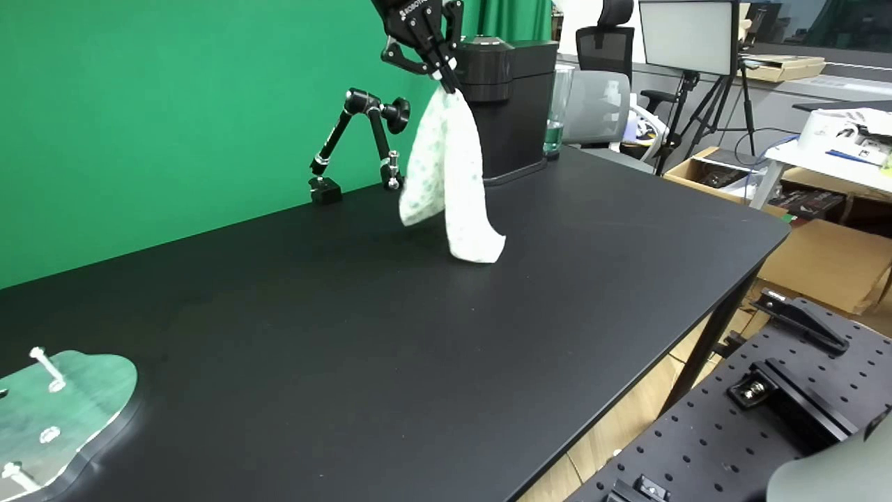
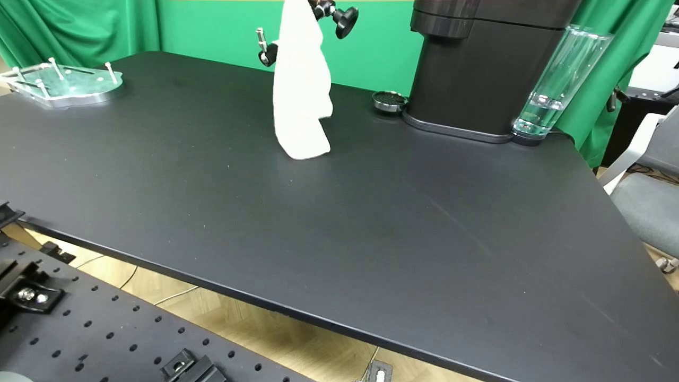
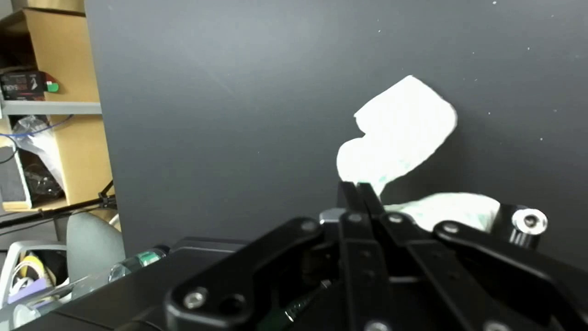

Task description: Pick the cloth on the table and put it on the stand

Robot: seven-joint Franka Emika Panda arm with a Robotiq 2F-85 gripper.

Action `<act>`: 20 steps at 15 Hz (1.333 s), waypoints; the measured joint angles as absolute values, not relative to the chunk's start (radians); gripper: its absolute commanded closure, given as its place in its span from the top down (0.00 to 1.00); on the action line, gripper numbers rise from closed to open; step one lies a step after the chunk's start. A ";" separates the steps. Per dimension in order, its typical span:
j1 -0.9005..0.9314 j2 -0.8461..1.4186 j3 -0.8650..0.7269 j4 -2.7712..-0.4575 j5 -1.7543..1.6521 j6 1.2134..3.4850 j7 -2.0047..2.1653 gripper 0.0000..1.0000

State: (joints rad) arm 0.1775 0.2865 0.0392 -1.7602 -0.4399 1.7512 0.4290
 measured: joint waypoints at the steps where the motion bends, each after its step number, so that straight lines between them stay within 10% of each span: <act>1: 0.188 0.293 0.042 -1.738 -0.455 1.742 0.429 0.01; 20: 0.293 0.549 0.054 -1.219 -0.465 1.549 0.172 0.01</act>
State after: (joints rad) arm 0.2929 0.5487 0.0536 -1.2187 -0.4652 1.5494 0.1717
